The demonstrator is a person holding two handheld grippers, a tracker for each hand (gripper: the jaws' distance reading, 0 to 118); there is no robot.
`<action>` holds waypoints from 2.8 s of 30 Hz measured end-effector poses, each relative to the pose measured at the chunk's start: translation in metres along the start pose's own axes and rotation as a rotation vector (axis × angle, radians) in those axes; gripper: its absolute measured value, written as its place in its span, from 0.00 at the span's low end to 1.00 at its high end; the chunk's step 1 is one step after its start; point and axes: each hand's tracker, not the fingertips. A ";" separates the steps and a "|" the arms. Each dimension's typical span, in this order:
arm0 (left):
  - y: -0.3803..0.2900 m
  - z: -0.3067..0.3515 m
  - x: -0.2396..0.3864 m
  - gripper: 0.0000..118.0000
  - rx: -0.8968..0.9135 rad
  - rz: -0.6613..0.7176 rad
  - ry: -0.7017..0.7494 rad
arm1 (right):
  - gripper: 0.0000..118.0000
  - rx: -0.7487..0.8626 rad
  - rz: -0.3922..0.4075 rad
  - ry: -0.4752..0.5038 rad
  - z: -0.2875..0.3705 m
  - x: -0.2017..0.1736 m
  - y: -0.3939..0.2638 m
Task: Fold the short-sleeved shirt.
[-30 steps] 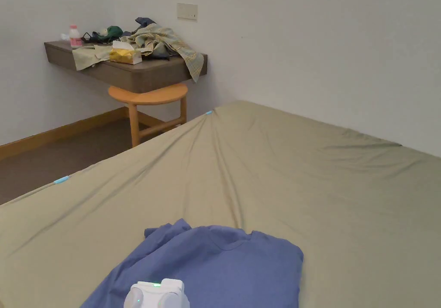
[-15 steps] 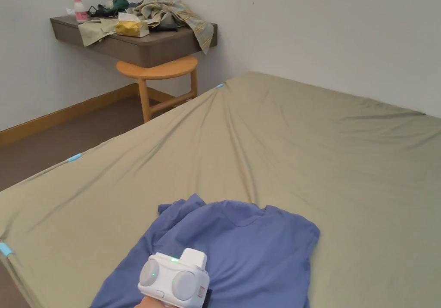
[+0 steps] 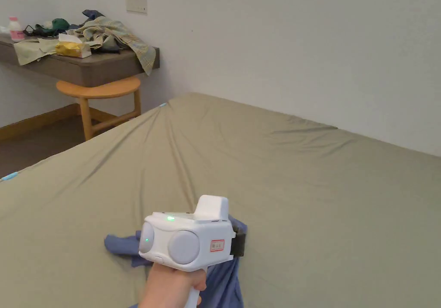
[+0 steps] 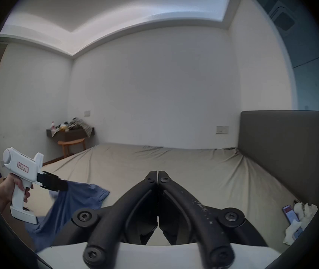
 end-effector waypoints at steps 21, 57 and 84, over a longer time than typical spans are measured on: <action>-0.261 -0.090 0.346 0.00 -0.640 -0.593 -0.664 | 0.00 -0.040 -0.030 -0.428 0.158 0.150 -0.028; -0.214 0.014 0.083 0.52 -0.595 -0.211 -0.005 | 0.01 -0.082 -0.023 -0.199 0.145 0.113 -0.070; -0.211 0.062 0.082 0.00 -0.408 -0.011 -0.095 | 0.04 -0.994 -0.151 0.014 0.036 0.165 -0.236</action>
